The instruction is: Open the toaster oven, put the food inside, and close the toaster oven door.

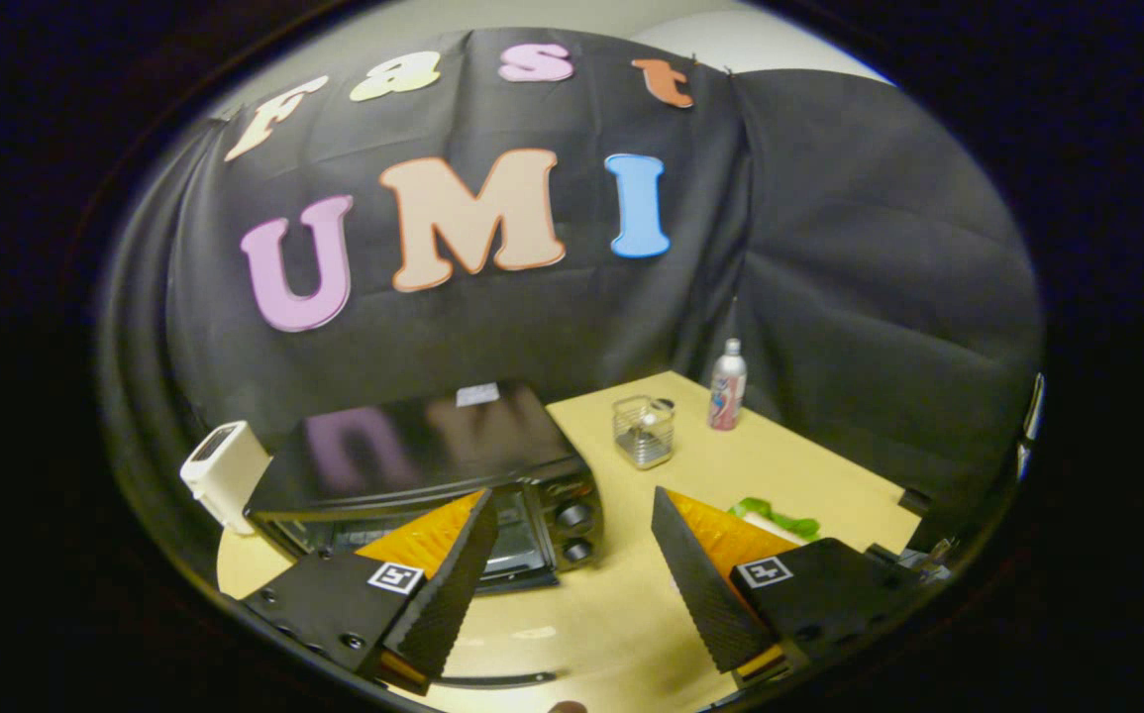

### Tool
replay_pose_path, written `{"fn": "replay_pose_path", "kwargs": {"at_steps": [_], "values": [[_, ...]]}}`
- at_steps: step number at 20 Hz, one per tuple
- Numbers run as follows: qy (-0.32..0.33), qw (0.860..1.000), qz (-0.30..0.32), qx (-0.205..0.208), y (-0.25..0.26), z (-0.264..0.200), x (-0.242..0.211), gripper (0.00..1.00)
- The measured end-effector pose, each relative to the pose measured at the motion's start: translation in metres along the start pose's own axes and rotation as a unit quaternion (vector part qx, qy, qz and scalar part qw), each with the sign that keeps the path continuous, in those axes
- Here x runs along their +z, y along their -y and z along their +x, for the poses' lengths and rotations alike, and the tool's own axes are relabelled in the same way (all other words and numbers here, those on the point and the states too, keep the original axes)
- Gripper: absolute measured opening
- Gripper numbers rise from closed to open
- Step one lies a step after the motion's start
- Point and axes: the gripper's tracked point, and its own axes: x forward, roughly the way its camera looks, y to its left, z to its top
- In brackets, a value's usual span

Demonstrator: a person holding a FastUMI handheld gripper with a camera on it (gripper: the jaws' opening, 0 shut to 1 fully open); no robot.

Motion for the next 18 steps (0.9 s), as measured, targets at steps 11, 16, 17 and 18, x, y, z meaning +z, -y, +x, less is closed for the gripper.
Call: {"fn": "replay_pose_path", "kwargs": {"at_steps": [11,16,17,18], "values": [[0.014,0.986,0.072,-0.148,0.142,0.008,0.011,0.99],[-0.012,0.973,0.105,-0.207,0.205,0.005,-0.025,0.99],[-0.020,0.970,0.114,-0.213,0.214,0.007,-0.036,0.99],[-0.029,0.968,0.124,-0.214,0.221,0.010,-0.046,0.99]]}}
